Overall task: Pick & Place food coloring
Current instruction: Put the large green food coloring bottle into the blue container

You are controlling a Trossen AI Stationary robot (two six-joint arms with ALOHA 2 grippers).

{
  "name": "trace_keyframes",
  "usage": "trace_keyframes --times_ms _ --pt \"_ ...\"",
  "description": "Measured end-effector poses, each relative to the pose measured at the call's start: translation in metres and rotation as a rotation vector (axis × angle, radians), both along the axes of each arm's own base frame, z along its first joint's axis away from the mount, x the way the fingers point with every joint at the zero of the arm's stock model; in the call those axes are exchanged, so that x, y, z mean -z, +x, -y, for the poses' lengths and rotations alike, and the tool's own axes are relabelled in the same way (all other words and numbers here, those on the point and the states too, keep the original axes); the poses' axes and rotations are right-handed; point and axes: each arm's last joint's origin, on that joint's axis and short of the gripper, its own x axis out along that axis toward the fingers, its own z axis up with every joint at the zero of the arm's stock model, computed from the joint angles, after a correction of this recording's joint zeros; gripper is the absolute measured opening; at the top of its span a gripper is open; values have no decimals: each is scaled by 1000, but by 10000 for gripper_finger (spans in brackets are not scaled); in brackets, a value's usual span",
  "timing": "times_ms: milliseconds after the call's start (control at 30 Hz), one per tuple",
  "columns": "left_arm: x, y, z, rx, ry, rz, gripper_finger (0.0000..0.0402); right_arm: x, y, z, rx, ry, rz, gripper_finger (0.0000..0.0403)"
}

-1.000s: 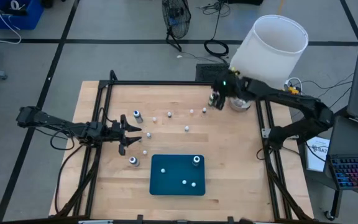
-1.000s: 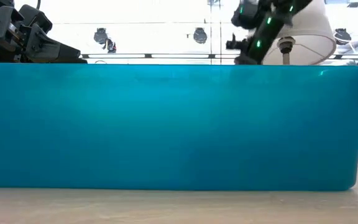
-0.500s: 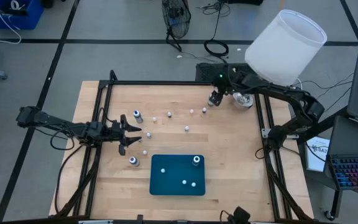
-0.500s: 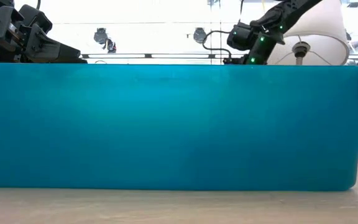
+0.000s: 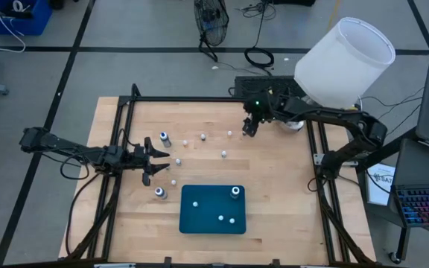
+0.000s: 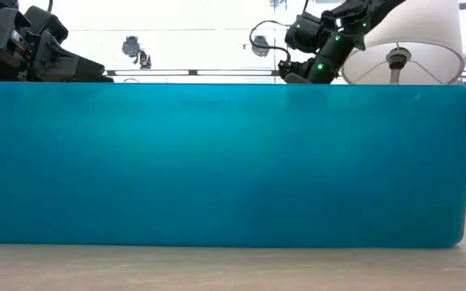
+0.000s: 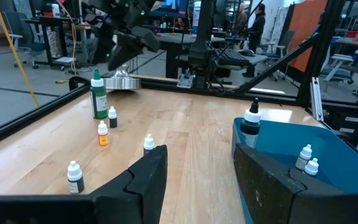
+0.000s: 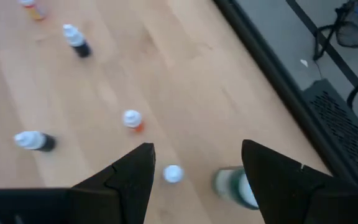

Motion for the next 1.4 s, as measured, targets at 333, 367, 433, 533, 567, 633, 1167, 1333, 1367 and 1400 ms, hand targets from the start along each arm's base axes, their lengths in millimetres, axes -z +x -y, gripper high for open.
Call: trace_keyframes --times_ms 333,367,433,533,567,633,1167,1333,1367,1400 --pt "0 0 0 0 0 0 186 -5 13 -30 -52 -62 3 220" --pt "0 0 0 0 0 0 187 -5 14 -32 -52 -60 8 220" --pt "0 0 0 0 0 0 186 -5 15 -36 -51 -48 12 220" --pt "0 0 0 0 0 0 187 -5 17 -40 -17 -59 14 220" --pt "0 0 0 0 0 0 186 -5 17 -41 -5 -63 12 219" --pt "0 0 0 0 0 0 187 -2 18 -45 14 -66 17 219" --pt "0 0 0 0 0 0 186 88 -31 -72 241 142 -49 219" --pt "0 0 0 0 0 0 186 105 -55 -80 287 171 16 219" --pt "0 0 0 0 0 0 187 107 -61 -82 299 175 29 219" --pt "0 0 0 0 0 0 186 109 -66 -83 310 170 54 219"
